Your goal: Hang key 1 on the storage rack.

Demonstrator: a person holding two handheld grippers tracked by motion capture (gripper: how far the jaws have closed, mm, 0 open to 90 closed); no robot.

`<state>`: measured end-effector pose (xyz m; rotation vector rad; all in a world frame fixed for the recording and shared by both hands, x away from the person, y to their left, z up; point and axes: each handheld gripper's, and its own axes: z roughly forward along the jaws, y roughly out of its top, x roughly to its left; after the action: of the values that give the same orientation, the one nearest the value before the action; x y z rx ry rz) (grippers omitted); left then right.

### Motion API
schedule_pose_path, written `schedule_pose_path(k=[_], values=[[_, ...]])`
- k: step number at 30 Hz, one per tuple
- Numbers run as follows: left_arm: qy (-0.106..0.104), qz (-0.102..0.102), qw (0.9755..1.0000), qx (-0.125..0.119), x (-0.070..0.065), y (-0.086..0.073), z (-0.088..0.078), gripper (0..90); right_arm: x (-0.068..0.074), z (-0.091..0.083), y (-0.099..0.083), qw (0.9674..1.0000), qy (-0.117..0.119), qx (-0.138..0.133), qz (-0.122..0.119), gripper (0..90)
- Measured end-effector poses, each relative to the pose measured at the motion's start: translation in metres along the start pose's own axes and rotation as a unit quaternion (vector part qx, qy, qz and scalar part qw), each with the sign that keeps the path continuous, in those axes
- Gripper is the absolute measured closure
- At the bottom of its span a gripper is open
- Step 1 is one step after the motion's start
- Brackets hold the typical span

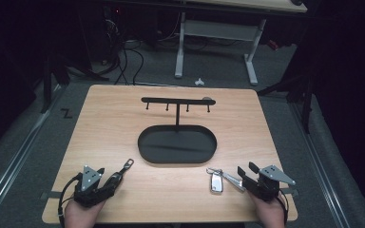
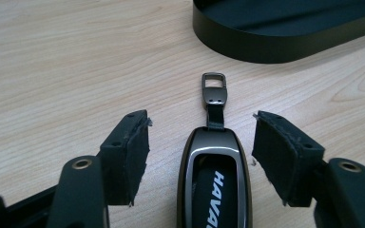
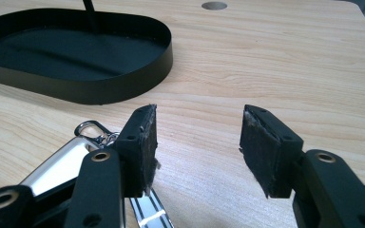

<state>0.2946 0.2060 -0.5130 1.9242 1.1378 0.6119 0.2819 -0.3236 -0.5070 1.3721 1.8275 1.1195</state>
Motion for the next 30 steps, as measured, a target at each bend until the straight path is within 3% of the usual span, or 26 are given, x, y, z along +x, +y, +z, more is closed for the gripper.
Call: schedule_pose_path(k=[4, 9, 14, 19, 22, 24, 28, 30], values=[[0.001, -0.016, 0.9999, -0.001, 0.003, 0.000, 0.002, 36.1, 0.003, -0.002, 0.002, 1.0000, -0.001, -0.008, -0.001, 46.6], [-0.002, -0.010, 0.9999, 0.003, 0.003, 0.001, 0.004, 35.6, 0.005, -0.007, 0.001, 0.9999, -0.001, -0.003, -0.015, 43.8], [-0.021, -0.013, 0.9997, 0.004, 0.007, 0.002, 0.001, 33.0, 0.005, -0.006, 0.000, 0.9999, -0.001, 0.002, -0.012, 42.7], [-0.018, -0.004, 0.9998, 0.012, 0.007, 0.002, -0.002, 30.3, 0.007, 0.000, 0.000, 0.9998, 0.005, 0.010, -0.016, 42.6], [-0.013, -0.002, 0.9999, 0.006, 0.008, 0.001, -0.004, 40.1, 0.009, 0.001, 0.001, 0.9997, 0.008, 0.012, -0.020, 42.4], [-0.011, -0.006, 0.9999, 0.004, 0.012, -0.001, -0.007, 52.8, 0.009, 0.002, 0.002, 0.9997, 0.009, 0.013, -0.021, 42.4], [-0.004, -0.023, 0.9996, 0.016, 0.024, -0.008, -0.010, 76.8, 0.009, 0.004, 0.003, 0.9996, 0.011, 0.014, -0.021, 42.4], [0.000, -0.028, 0.9993, 0.025, 0.027, -0.010, -0.009, 84.1, 0.009, 0.005, 0.003, 0.9996, 0.012, 0.016, -0.019, 42.4]])
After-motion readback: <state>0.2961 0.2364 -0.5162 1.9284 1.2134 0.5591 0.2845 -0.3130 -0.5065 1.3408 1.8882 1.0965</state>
